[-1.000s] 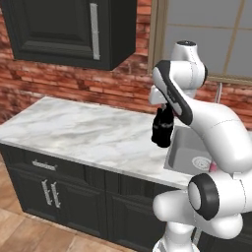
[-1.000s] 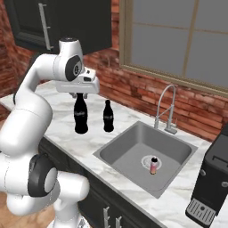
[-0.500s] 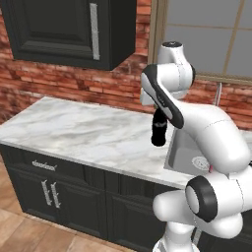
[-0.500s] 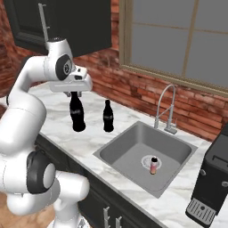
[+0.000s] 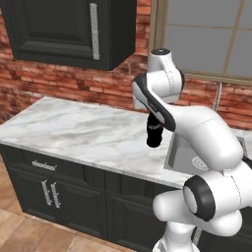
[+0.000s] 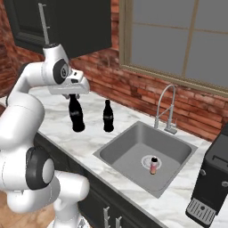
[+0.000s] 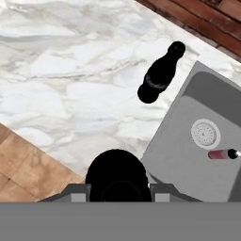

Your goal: Place the large bottle from the dining counter next to the other large bottle outside the sink, and place the small bottle from the dining counter next to the other small bottle inside the sink.

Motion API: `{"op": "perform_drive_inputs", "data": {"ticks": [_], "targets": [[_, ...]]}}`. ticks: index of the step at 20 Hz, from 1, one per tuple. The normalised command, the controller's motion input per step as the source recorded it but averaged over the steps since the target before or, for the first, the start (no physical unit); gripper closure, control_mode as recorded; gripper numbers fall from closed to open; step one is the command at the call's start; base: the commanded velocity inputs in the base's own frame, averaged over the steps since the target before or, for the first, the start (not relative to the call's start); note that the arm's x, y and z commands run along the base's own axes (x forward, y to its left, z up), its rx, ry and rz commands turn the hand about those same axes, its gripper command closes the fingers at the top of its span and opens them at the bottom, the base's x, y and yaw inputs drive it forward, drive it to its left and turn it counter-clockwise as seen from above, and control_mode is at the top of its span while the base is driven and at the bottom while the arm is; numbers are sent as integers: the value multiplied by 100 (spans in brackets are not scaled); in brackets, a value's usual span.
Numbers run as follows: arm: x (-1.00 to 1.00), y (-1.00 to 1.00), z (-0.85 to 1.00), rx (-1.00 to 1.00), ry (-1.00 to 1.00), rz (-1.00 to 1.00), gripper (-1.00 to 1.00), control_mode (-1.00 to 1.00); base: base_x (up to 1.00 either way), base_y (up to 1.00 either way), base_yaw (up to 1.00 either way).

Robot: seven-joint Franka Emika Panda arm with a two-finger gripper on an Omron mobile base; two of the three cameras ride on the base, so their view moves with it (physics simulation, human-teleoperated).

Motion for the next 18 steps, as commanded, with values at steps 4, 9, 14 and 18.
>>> {"op": "perform_drive_inputs", "data": {"ticks": [4, 9, 14, 18], "targets": [[16, 5, -26, 0, -1, -4, 100, -100, 0, 0, 0], [14, 2, -20, 0, 0, -3, 100, -100, 0, 0, 0], [5, 0, -25, 0, -1, -3, 100, -100, 0, 0, 0], [0, 0, -30, 1, -2, -3, 100, -100, 0, 0, 0]]}}
